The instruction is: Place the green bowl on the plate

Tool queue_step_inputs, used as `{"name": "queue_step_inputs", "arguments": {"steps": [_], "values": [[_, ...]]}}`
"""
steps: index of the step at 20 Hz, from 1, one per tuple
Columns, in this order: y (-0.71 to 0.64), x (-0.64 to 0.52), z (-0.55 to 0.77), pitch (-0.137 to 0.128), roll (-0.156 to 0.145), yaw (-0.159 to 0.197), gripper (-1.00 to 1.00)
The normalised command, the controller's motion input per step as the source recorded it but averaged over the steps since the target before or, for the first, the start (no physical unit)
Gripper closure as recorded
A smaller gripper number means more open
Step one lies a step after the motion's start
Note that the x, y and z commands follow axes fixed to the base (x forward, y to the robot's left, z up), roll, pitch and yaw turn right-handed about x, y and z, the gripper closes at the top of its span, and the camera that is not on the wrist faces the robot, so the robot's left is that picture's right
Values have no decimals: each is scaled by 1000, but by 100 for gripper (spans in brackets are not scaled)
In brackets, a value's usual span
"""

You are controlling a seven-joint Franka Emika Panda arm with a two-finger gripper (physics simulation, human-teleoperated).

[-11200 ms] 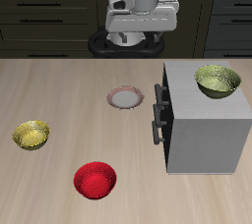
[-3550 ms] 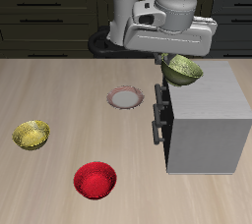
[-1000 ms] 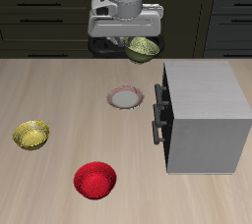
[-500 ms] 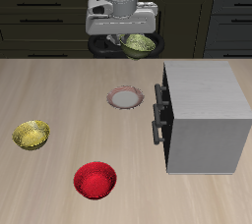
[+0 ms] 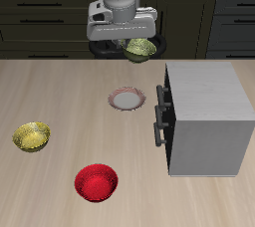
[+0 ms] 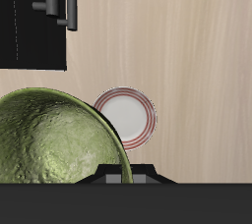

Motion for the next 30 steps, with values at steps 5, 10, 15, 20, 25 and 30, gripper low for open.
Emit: {"name": "queue_step_inputs", "arguments": {"steps": [5,10,15,20,25,30], "values": [[9,-33,44,-24,2,1,100],[-9,17,-75,-7,-3,21,100],[-19,69,-101,0,-15,12,100],[49,59,-137,18,7,-15,100],[64,94,-174,20,0,9,100],[24,65,-189,33,-7,2,100]]}}
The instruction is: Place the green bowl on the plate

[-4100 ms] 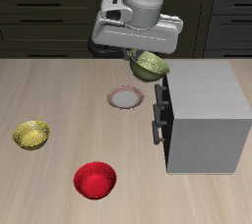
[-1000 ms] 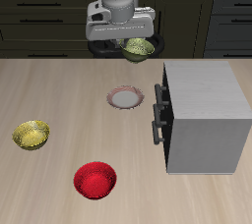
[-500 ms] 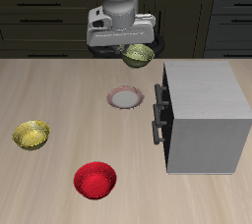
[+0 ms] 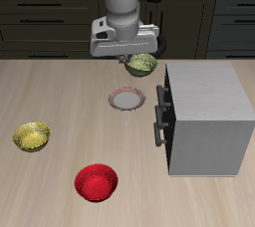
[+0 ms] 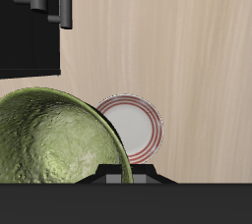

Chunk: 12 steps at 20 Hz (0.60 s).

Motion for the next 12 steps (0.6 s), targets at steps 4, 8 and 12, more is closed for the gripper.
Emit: {"name": "queue_step_inputs", "arguments": {"steps": [4,8,12], "values": [[17,-22,-183,53,4,0,100],[-59,-56,-47,-5,-8,21,100],[-210,-38,-136,-38,-62,46,100]]}}
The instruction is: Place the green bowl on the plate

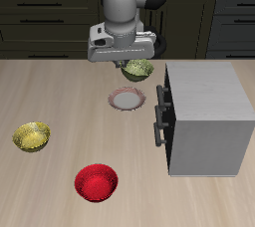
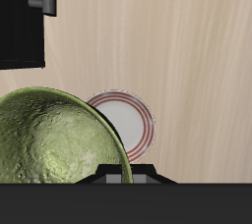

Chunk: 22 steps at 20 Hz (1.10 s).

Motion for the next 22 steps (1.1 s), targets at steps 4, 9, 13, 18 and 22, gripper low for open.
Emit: {"name": "queue_step_inputs", "arguments": {"steps": [4,9,13,18,22], "values": [[-40,-9,-122,-12,-13,2,100],[15,22,-199,7,-15,-10,100],[17,4,-276,44,-3,-24,100],[31,-5,-245,79,8,-8,100],[44,26,-50,-22,-12,5,100]]}}
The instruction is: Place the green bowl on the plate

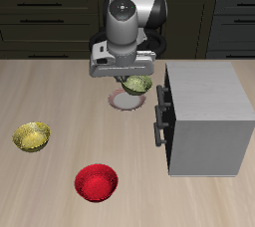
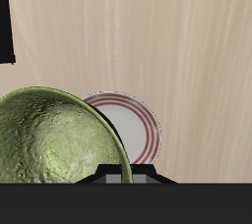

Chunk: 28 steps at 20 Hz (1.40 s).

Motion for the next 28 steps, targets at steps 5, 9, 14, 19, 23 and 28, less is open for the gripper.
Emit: {"name": "queue_step_inputs", "arguments": {"steps": [5,9,14,19,23,28], "values": [[12,-41,-358,26,-8,2,100],[-29,-111,-350,45,-13,-6,100],[-110,-98,-155,-3,-28,-10,100],[-57,-134,-303,40,-8,-4,100],[116,-198,-210,81,27,34,-100],[-79,-9,3,-2,-13,20,-100]]}}
